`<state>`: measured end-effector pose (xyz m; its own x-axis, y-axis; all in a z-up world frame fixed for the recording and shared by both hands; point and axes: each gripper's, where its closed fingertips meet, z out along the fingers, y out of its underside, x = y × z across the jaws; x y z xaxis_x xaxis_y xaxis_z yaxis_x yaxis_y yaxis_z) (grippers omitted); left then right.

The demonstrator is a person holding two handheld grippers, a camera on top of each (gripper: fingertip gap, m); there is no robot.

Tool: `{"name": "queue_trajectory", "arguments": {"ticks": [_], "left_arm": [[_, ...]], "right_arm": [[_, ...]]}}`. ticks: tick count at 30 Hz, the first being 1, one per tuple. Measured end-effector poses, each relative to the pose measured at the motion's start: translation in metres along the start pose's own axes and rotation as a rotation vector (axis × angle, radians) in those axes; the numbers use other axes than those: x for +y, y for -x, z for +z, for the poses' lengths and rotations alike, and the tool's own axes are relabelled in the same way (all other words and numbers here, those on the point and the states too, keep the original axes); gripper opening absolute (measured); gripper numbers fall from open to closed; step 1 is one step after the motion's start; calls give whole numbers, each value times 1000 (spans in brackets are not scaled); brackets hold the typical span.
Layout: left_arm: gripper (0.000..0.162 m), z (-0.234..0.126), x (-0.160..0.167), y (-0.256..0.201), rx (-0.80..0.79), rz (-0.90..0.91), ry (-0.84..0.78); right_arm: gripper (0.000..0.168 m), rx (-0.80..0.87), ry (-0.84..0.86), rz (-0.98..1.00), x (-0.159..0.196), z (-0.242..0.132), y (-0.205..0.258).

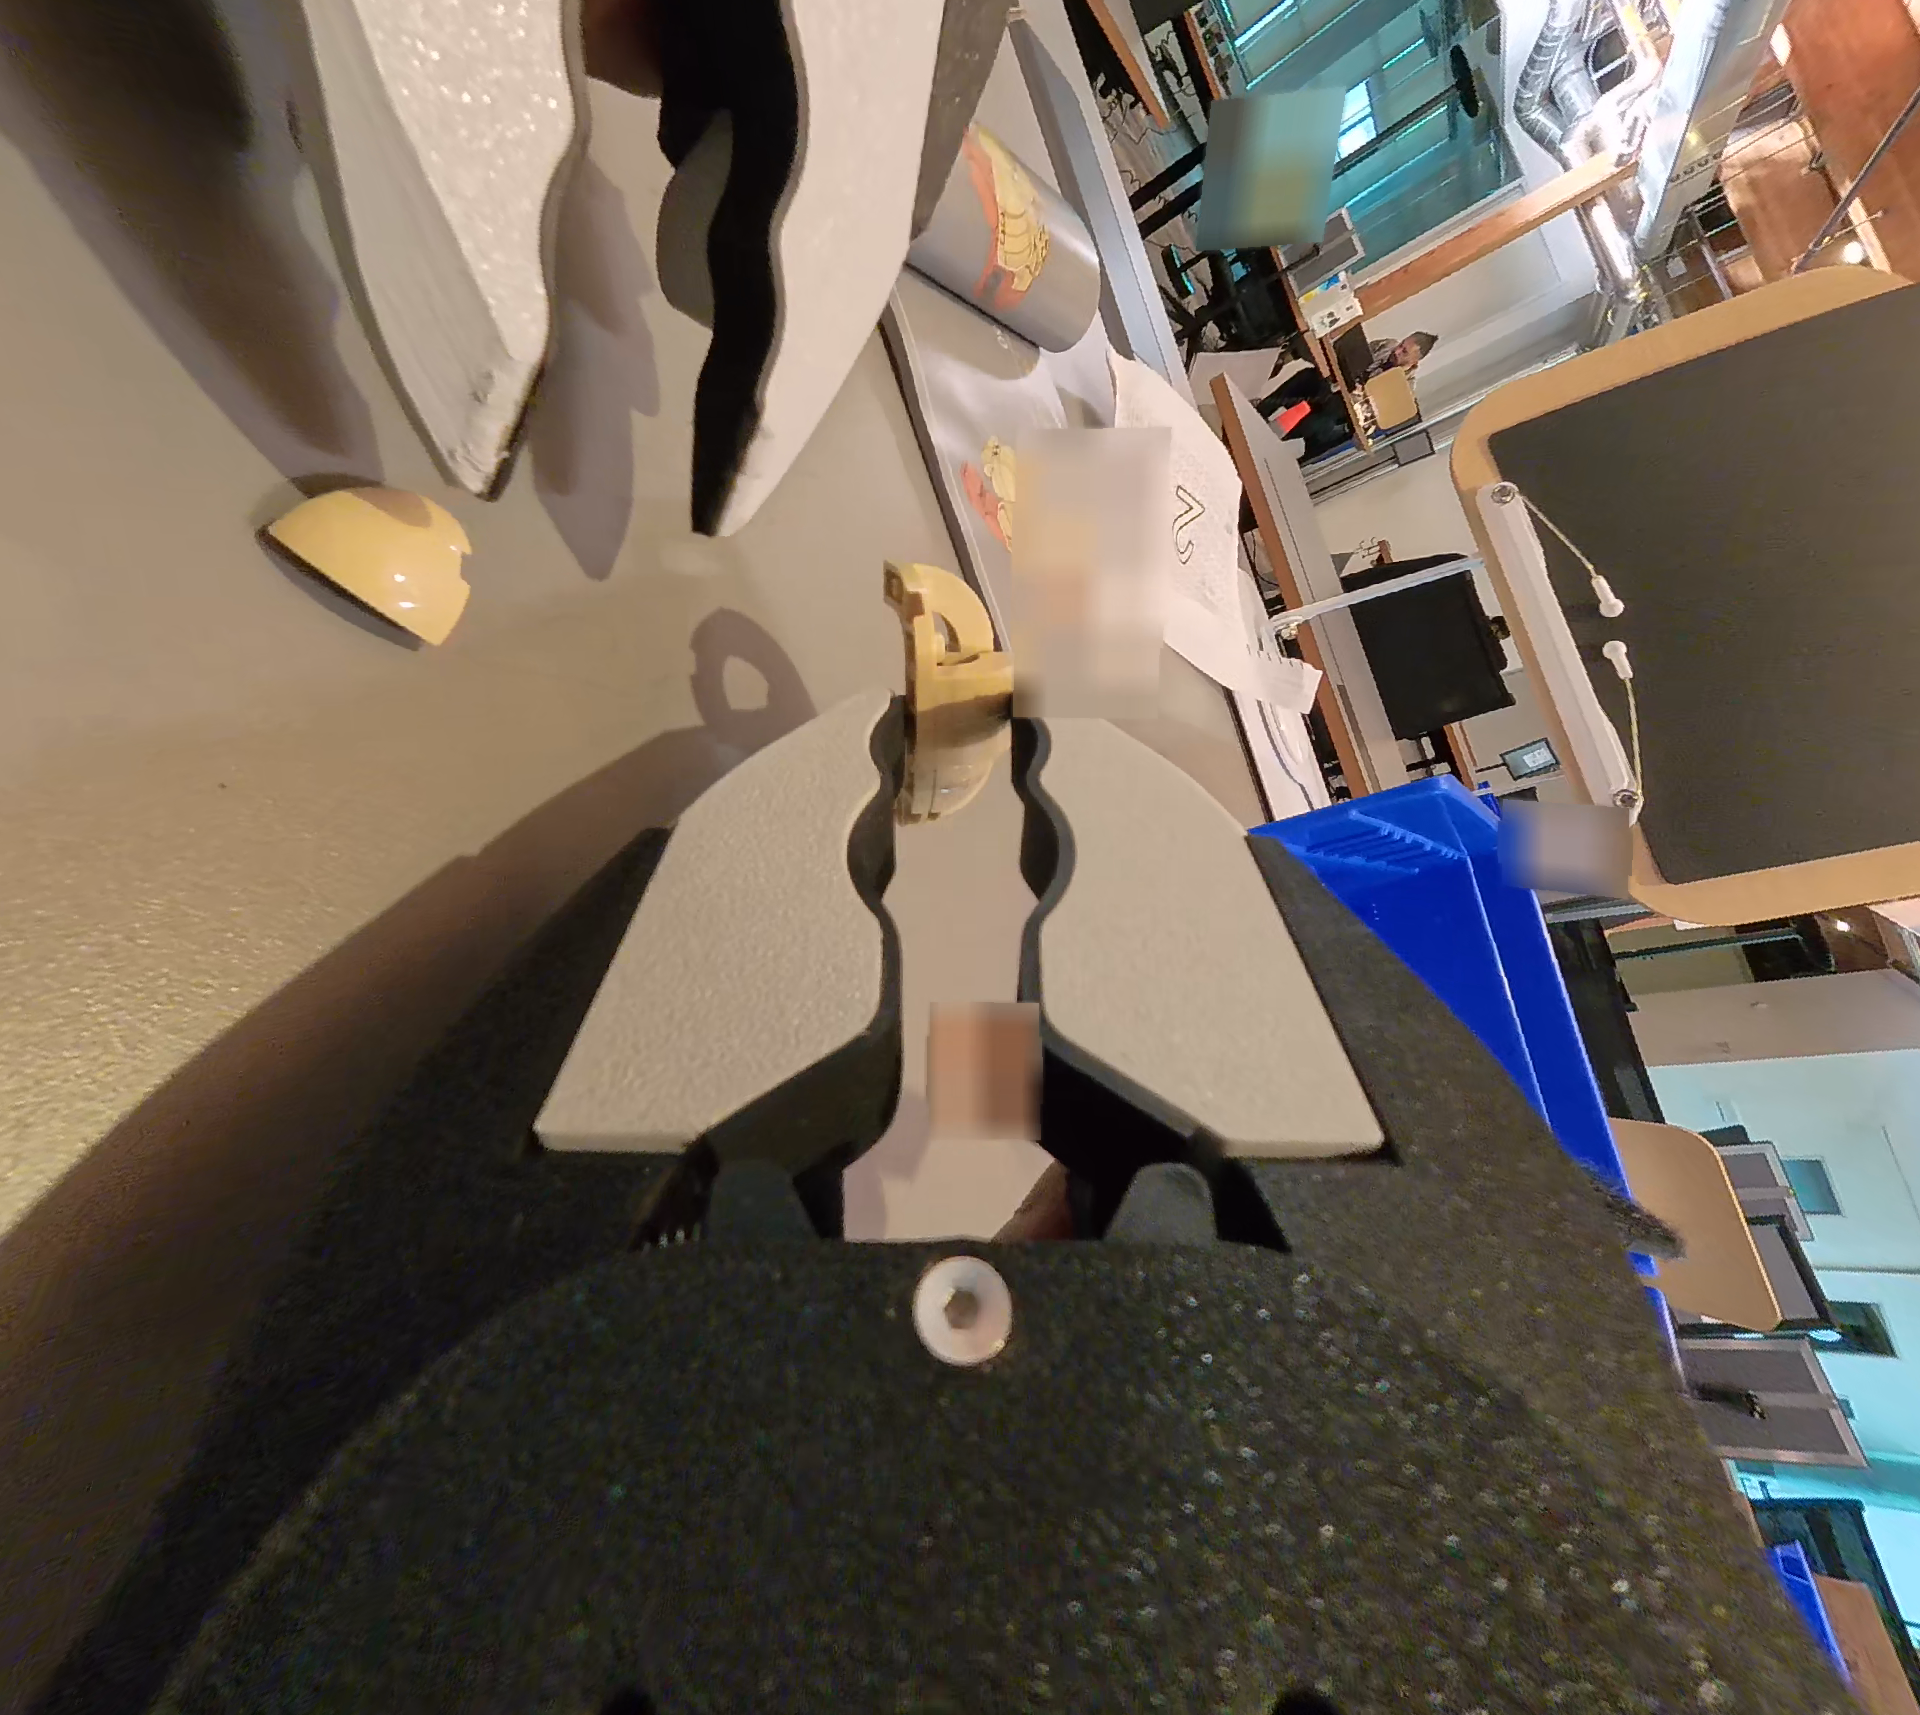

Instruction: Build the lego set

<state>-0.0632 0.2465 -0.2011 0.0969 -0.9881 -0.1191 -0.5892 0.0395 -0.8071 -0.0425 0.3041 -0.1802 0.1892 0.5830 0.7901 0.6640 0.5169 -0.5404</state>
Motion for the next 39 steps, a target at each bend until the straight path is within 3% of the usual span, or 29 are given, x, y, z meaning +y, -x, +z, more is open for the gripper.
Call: {"name": "queue_trajectory", "arguments": {"ticks": [1, 12, 21, 39], "left_arm": [[30, 0, 0, 1, -4, -2, -1], [29, -2, -1, 11, -65, -20, -15], [29, -4, -3, 13, -63, -25, -37], [34, 5, 1, -17, 82, -18, 36]], "right_arm": [[19, 1, 0, 1, 0, 0, 0], [19, 46, -10, -43, -4, -3, -5], [19, 213, -3, -327, -16, -12, -13], [18, 133, 43, -246, -9, -7, -5]]}}
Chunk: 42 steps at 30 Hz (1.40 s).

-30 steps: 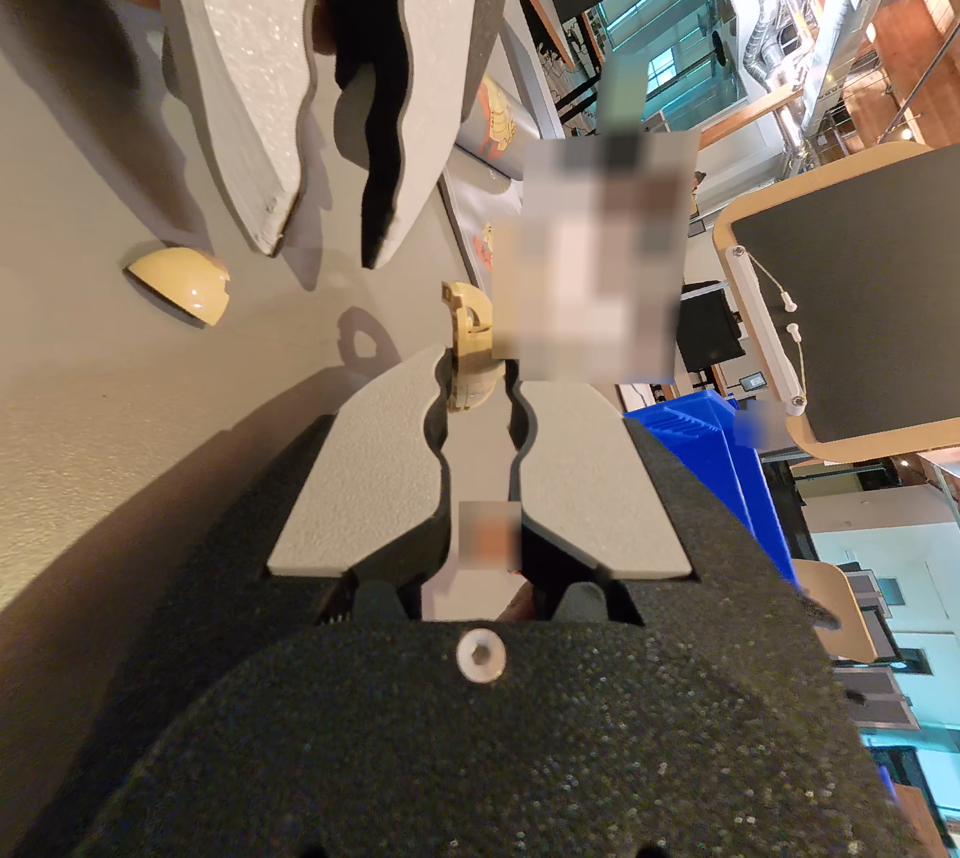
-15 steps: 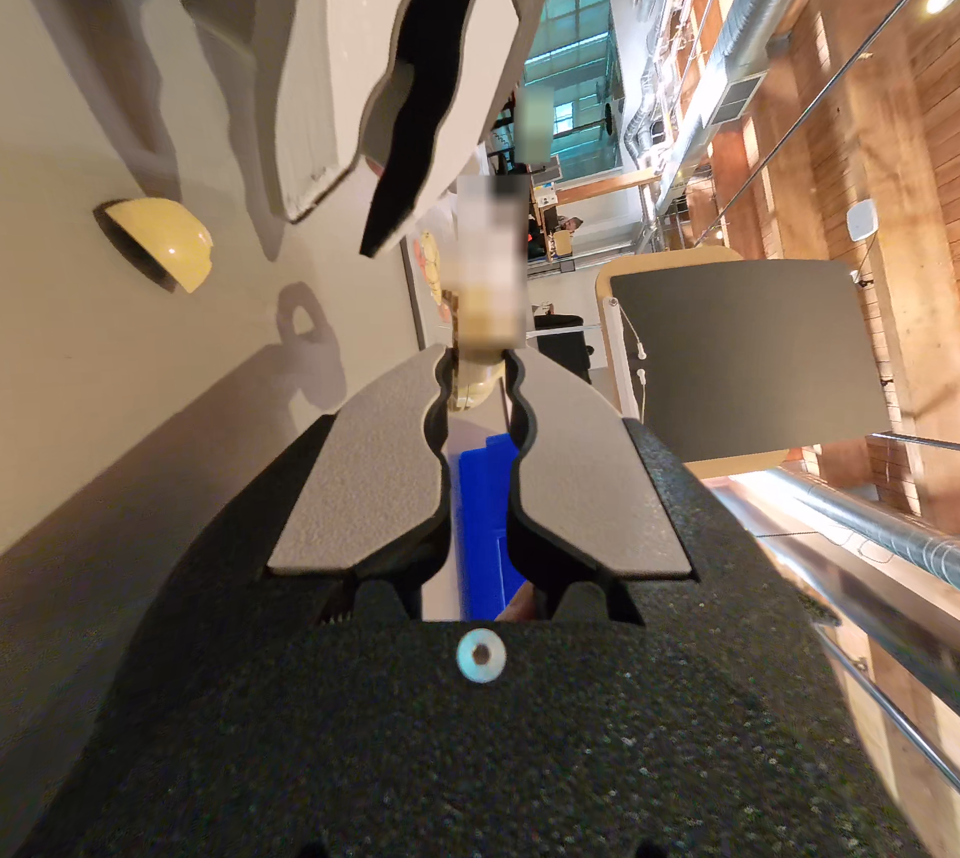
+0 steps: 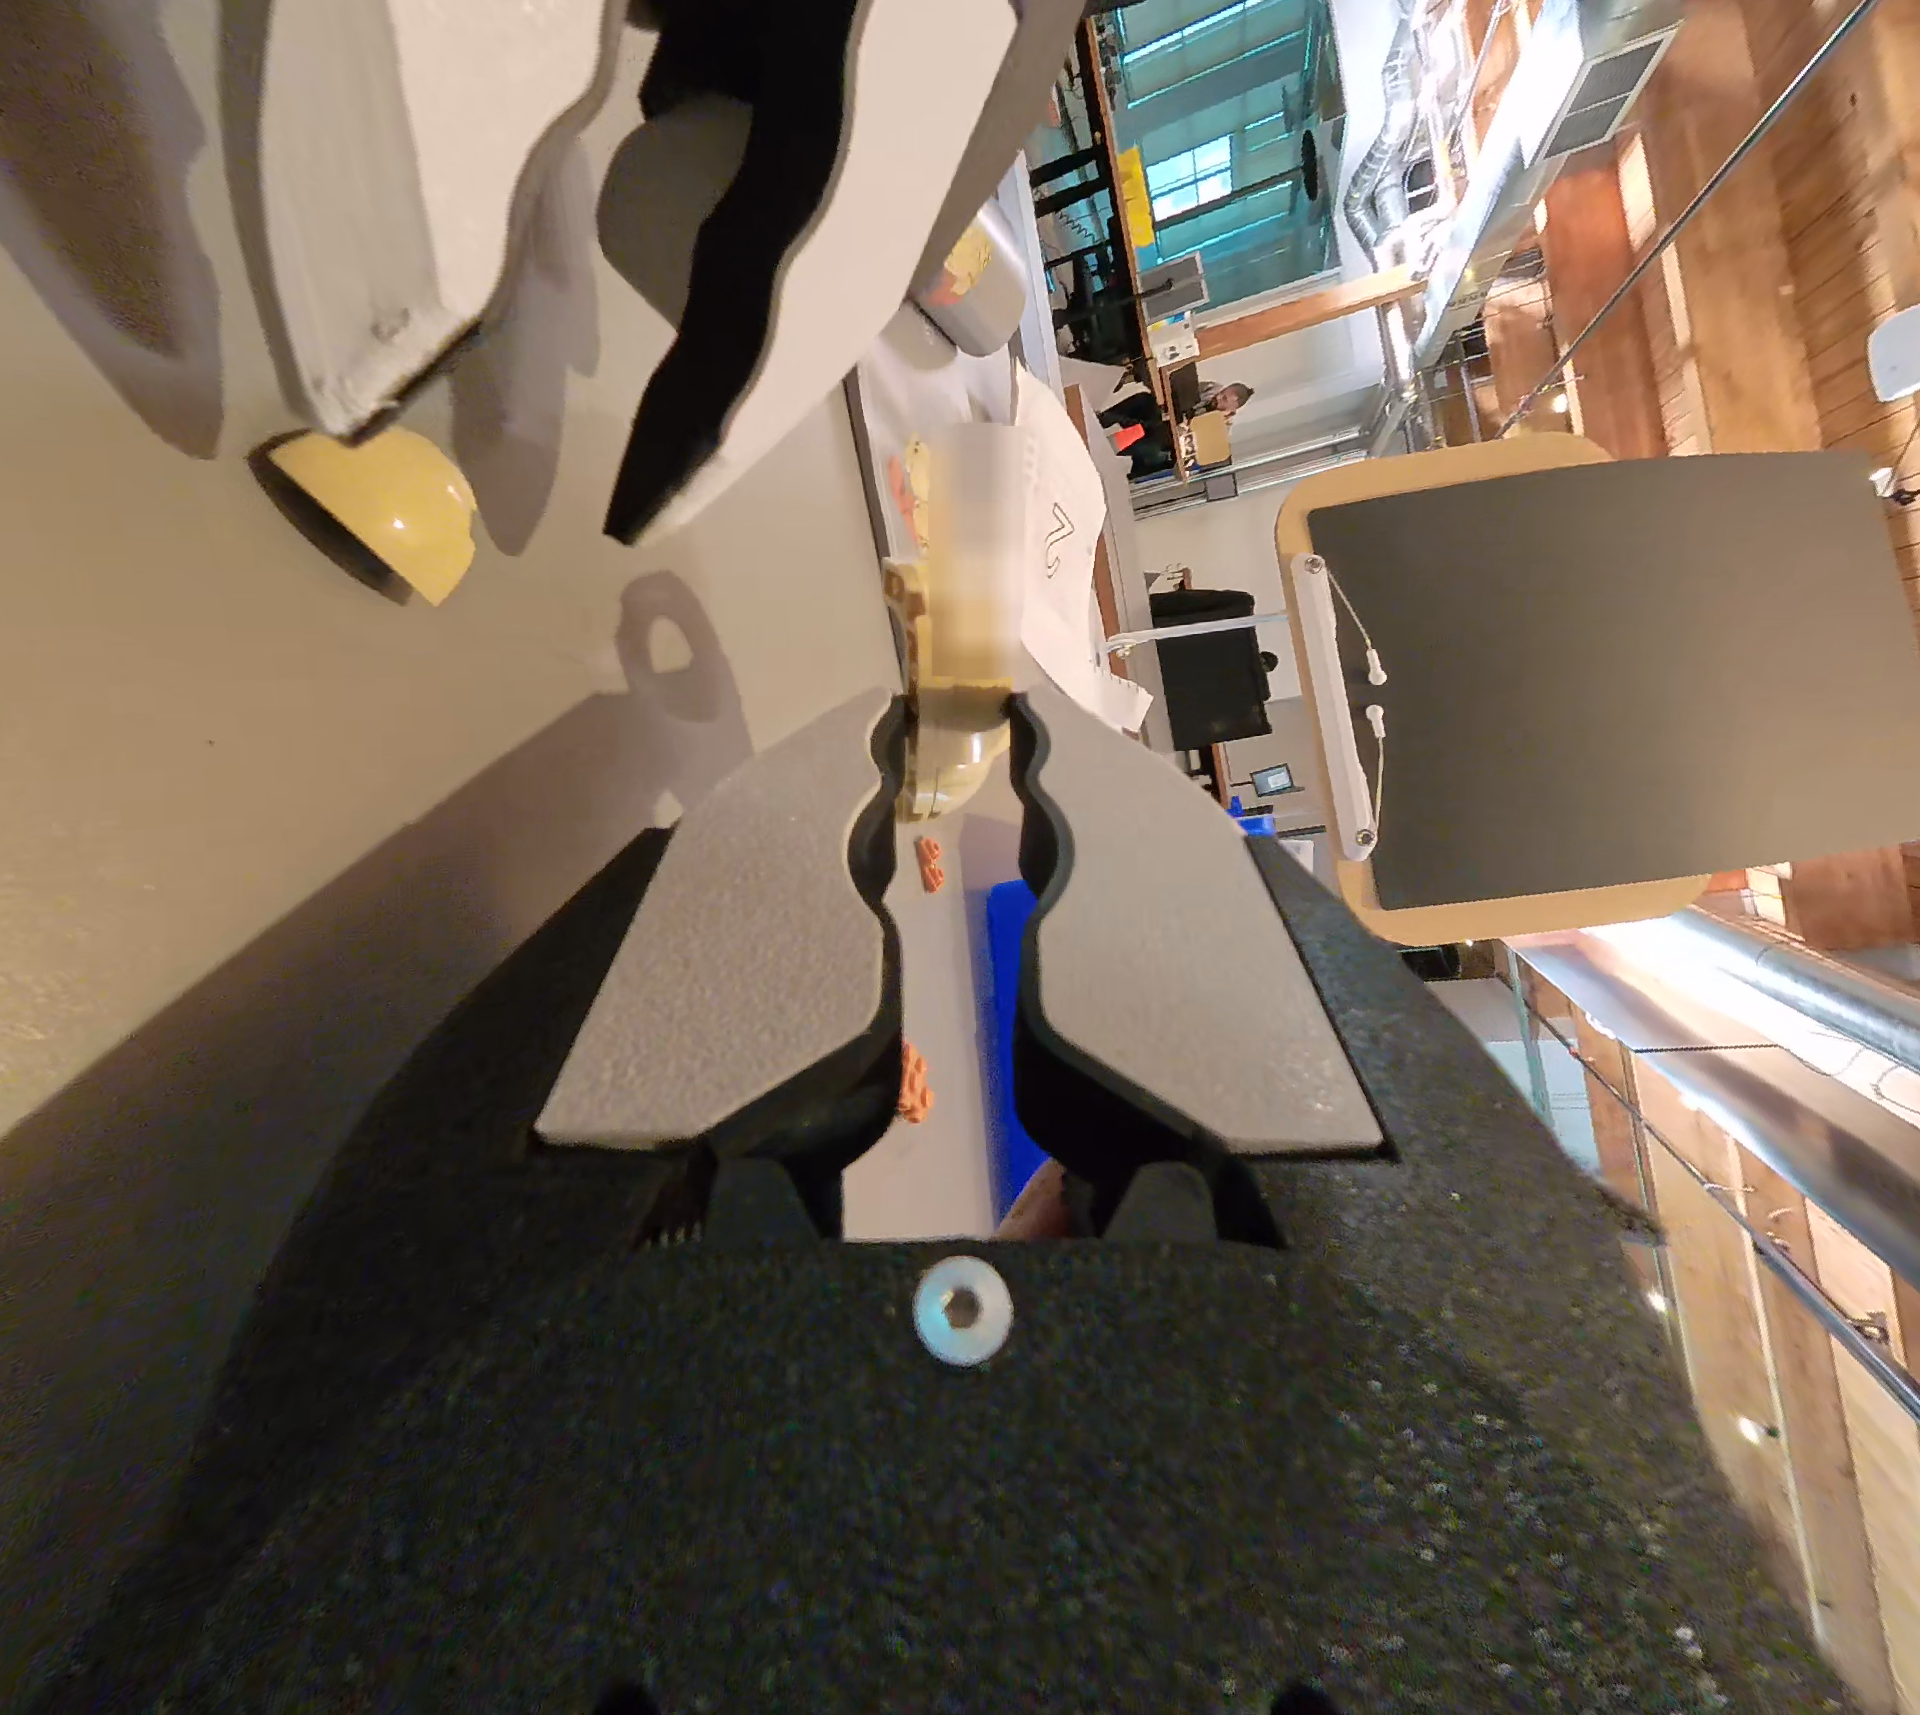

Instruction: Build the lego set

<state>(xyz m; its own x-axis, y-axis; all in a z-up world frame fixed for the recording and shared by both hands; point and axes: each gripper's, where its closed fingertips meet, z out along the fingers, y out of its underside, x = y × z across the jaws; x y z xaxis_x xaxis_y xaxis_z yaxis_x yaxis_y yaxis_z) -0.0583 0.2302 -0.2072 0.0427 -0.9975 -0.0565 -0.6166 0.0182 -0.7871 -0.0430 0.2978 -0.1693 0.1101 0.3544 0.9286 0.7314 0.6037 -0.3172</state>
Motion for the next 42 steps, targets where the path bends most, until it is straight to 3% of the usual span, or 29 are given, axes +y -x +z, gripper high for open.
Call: {"name": "queue_trajectory", "arguments": {"ticks": [42], "left_arm": [[34, 7, 8, -3, -10, 41, 79]], "right_arm": [[18, -52, 32, 93, 7, 3, 3]]}}
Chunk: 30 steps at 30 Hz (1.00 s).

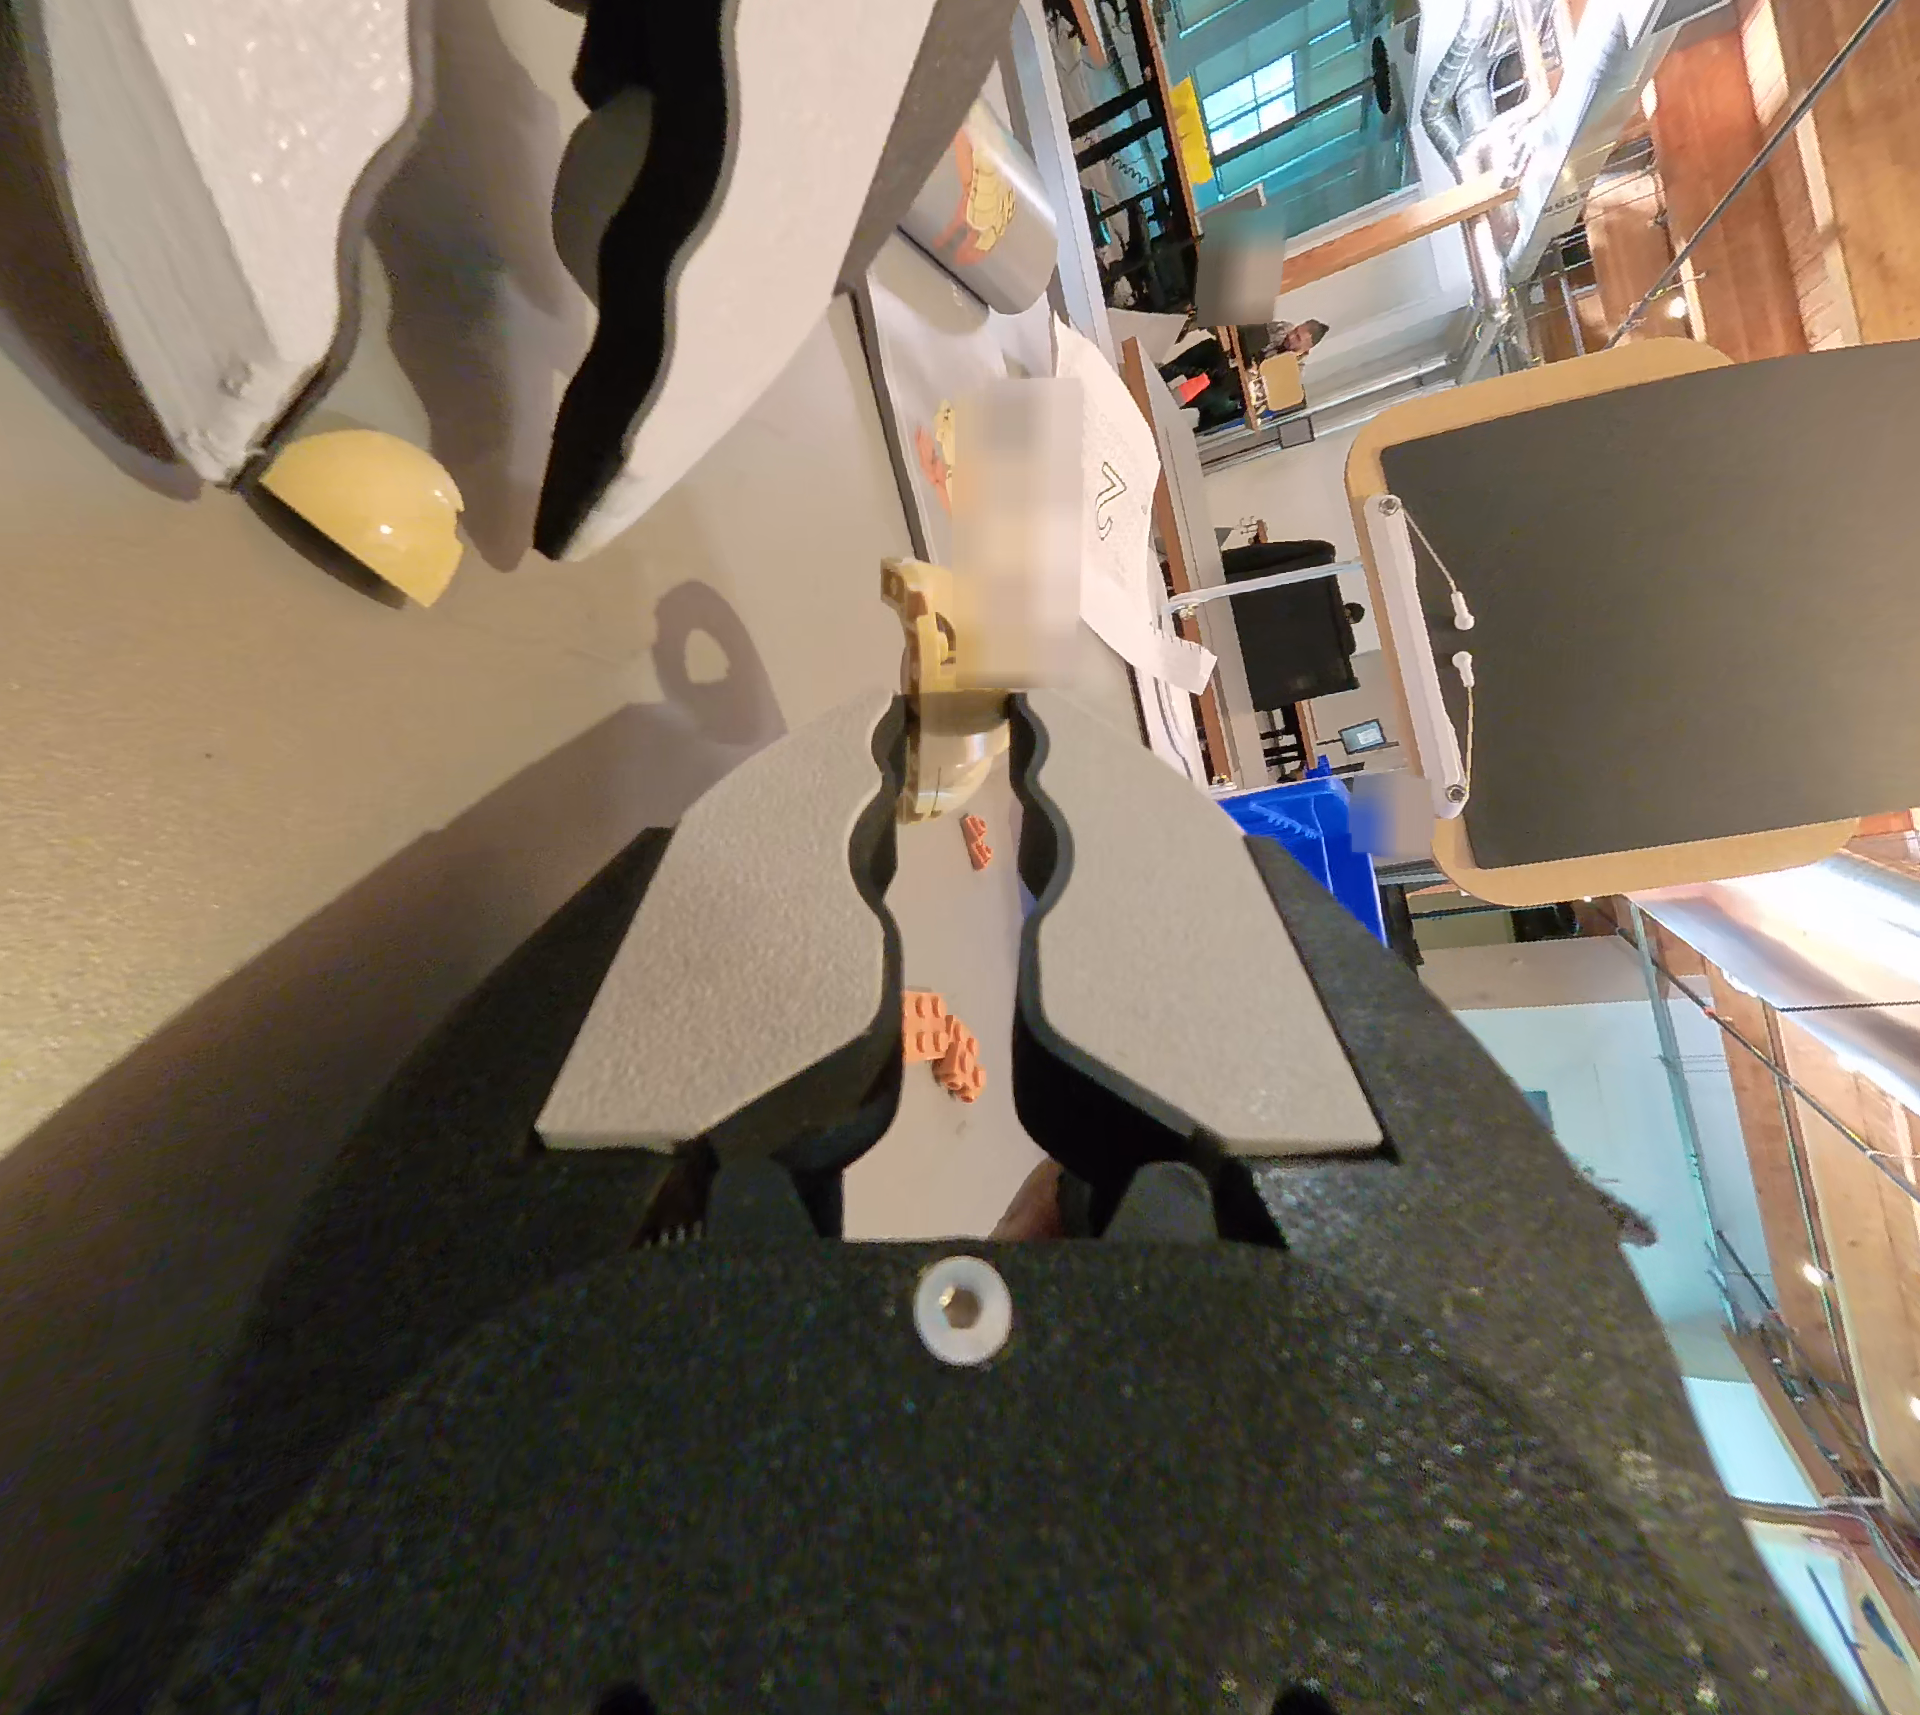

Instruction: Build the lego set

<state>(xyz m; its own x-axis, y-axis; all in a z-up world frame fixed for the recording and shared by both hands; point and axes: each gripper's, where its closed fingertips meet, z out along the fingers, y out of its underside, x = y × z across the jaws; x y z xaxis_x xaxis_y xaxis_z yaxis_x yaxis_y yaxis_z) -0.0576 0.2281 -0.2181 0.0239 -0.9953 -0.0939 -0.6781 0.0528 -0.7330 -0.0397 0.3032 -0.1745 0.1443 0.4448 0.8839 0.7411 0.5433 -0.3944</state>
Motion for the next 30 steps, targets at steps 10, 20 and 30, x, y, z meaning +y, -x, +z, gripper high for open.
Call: {"name": "queue_trajectory", "arguments": {"ticks": [10, 20, 30], "left_arm": [[33, 0, 1, 1, -3, -19, 4], [21, 2, 1, 5, -25, -44, 18], [20, 1, 1, 5, -12, -62, 9]], "right_arm": [[18, -59, -14, 160, 1, 0, -1], [18, -318, -86, 776, 1, -4, -12], [18, -408, -51, 922, 14, -4, -9]]}}
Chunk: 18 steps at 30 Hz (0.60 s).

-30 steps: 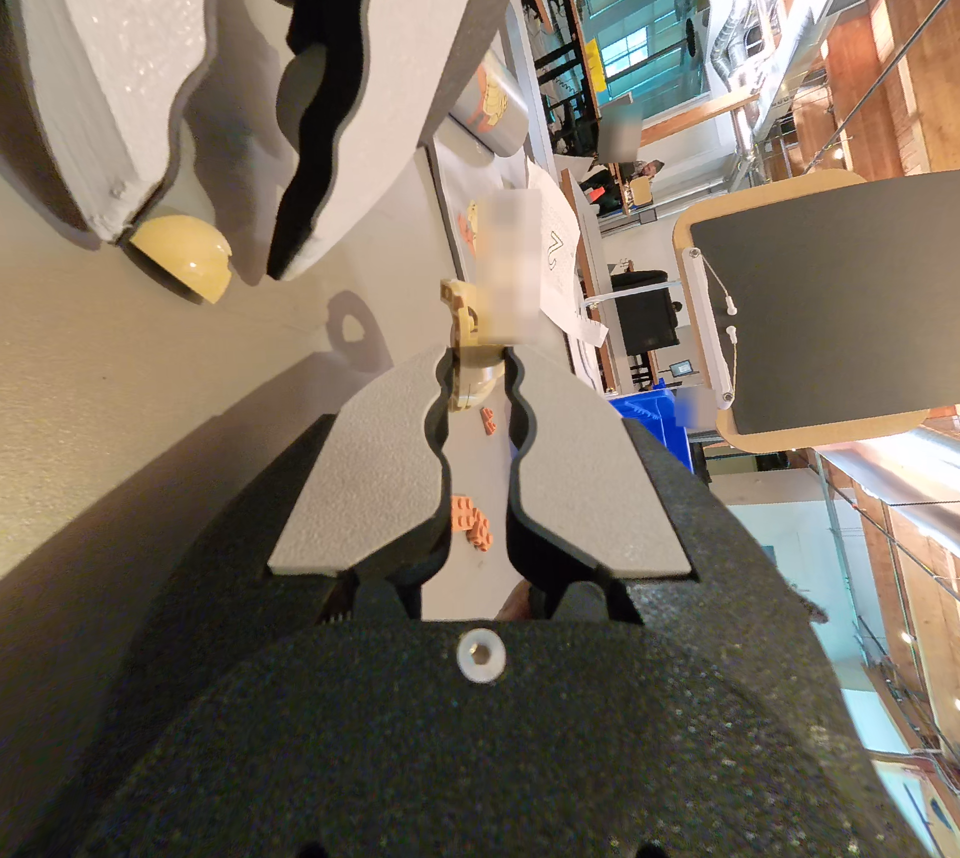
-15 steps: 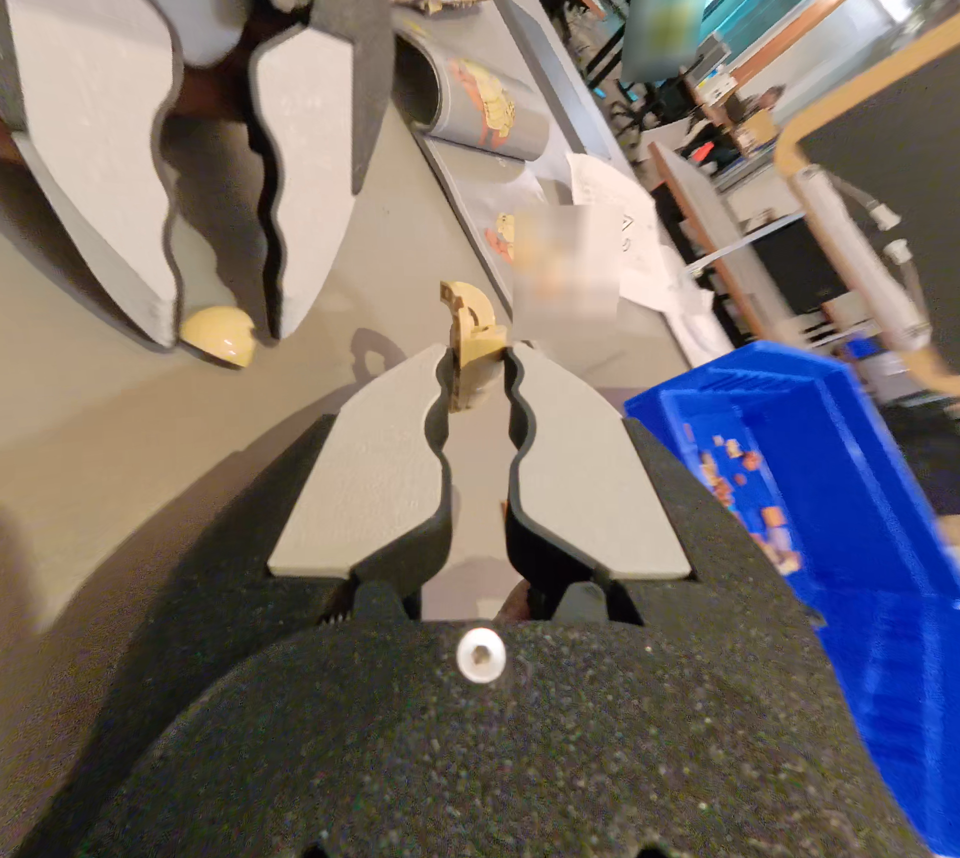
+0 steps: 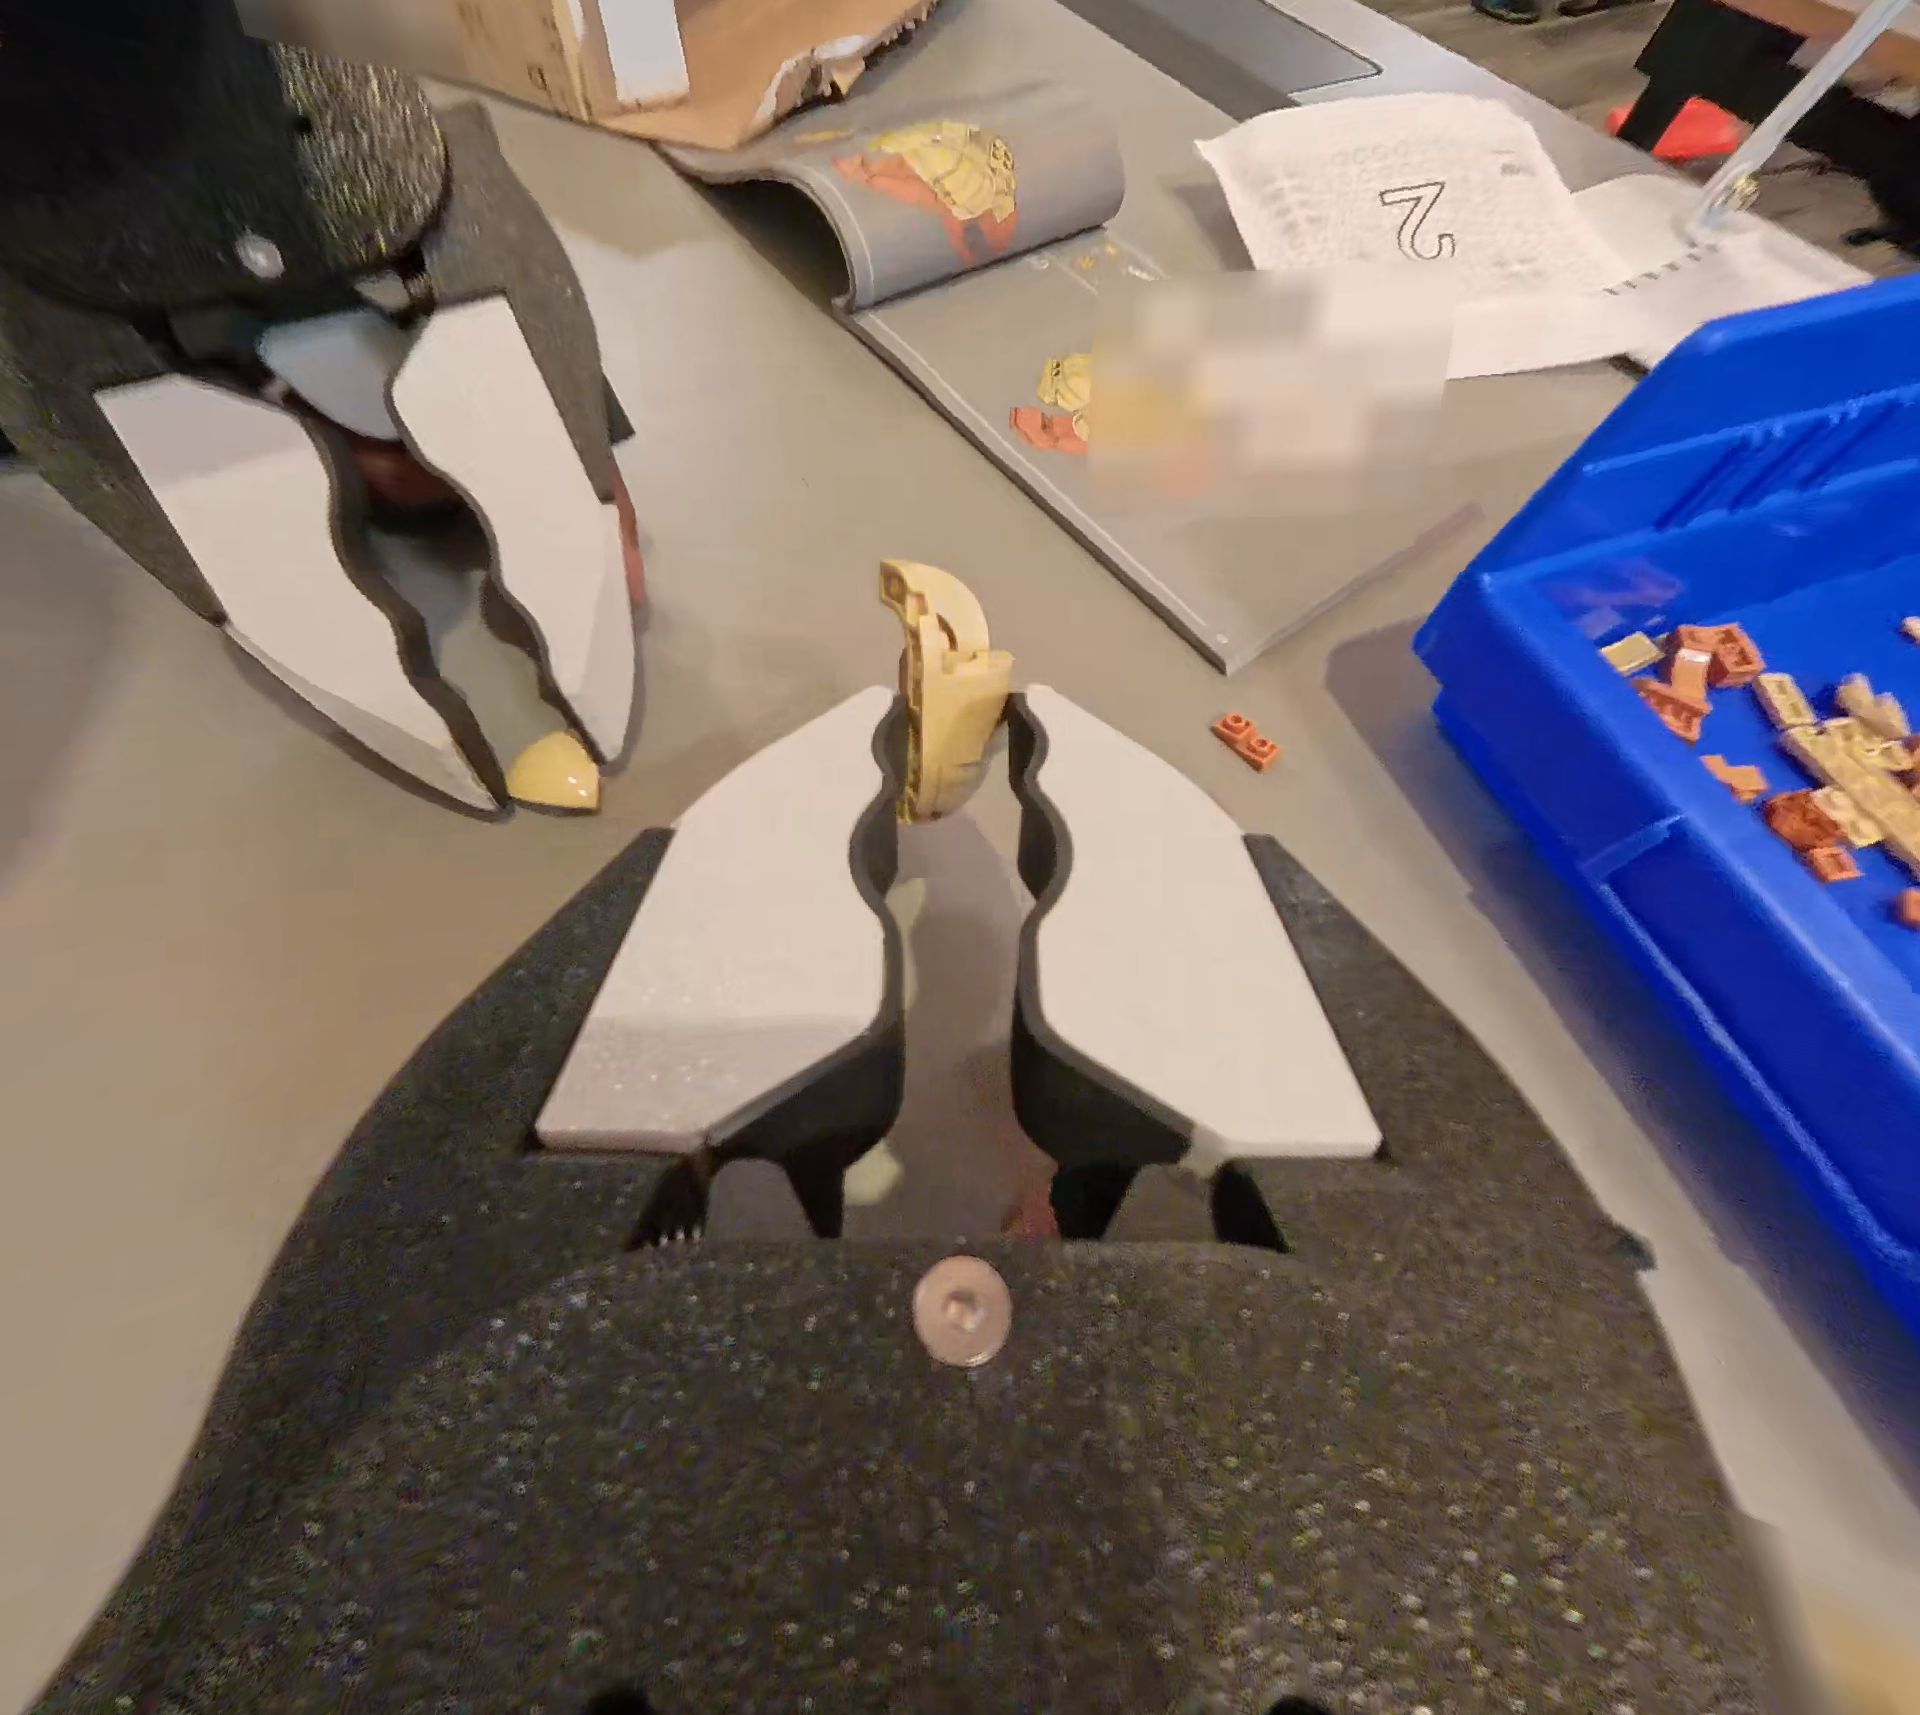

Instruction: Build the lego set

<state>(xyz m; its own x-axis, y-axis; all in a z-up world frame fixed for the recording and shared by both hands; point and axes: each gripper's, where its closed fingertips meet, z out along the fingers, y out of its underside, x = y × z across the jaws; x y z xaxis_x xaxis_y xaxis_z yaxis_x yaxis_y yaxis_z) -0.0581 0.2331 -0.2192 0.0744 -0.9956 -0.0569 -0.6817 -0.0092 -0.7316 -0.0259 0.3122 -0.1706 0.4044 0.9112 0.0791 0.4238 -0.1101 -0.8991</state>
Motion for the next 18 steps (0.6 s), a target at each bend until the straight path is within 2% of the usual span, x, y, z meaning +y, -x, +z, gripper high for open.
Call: {"name": "queue_trajectory", "arguments": {"ticks": [4, 11, 14, 18], "left_arm": [[20, -9, -9, 5, 10, -59, -89], [19, -46, -42, 24, -7, -118, -427], [19, -49, -45, 25, 9, -127, -459], [19, -46, -45, 22, 11, -98, -438]], "right_arm": [[18, 34, 23, -182, 2, 1, 6], [18, 49, 35, -642, 7, 5, 36], [18, 55, 2, -739, 5, 5, 46], [18, 71, -54, -772, -2, 1, 49]]}}
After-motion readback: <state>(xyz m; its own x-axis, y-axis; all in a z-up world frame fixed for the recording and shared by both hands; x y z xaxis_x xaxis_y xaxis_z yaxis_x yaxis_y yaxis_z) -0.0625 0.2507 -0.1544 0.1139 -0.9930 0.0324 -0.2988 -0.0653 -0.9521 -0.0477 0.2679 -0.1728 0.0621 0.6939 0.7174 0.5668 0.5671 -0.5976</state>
